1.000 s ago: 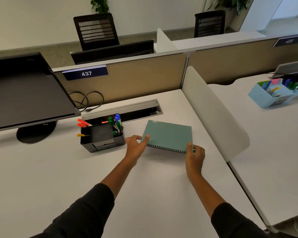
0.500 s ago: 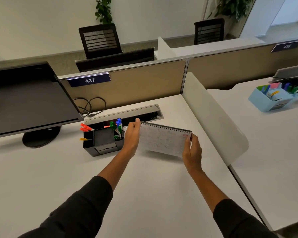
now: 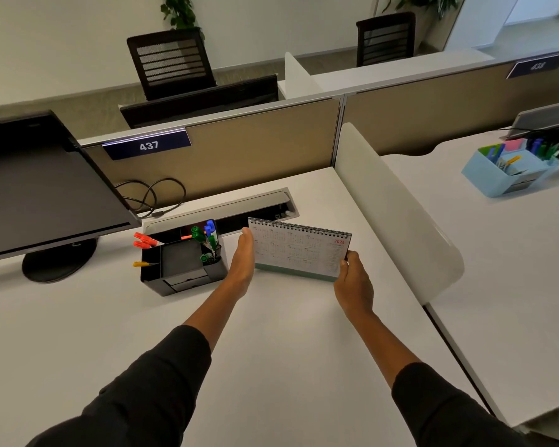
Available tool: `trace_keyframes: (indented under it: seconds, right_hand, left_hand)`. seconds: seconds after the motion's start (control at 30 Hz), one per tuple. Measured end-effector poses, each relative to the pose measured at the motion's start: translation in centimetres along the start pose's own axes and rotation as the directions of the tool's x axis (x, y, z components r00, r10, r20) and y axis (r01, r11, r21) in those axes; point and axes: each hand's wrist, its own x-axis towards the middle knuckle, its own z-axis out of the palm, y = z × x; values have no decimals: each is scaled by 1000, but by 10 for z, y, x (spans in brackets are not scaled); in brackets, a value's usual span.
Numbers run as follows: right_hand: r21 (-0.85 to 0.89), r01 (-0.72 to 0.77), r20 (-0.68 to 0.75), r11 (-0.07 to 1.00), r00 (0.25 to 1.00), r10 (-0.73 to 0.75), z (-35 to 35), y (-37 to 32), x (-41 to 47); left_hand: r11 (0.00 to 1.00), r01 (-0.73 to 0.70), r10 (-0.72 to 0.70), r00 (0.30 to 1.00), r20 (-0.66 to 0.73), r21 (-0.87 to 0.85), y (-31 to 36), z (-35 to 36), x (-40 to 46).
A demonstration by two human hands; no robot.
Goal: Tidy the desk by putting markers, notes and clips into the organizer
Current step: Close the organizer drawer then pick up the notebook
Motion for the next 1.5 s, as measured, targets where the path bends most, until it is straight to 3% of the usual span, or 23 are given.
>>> trace_keyframes:
  seconds: [0.3,0.53,1.1,1.5]
  right_hand:
    - [157,-70,115,985,992,53,20,22,0]
    - [124,-150,171,981,977,128,38,33,4]
    - [88,-158,236,983,962,134,36,36,7]
    - [153,-173,131,973,979,154,34,24,-7]
  left_hand:
    - [995,93,-95,993,69,29,-40,-1,11]
    - [991,120,-127,986,110,67,-45,-4,15]
    - [985,110,-131,977,166,130,-49,-11,26]
    - [989,145,-149,981,126,38,-57,-12,21]
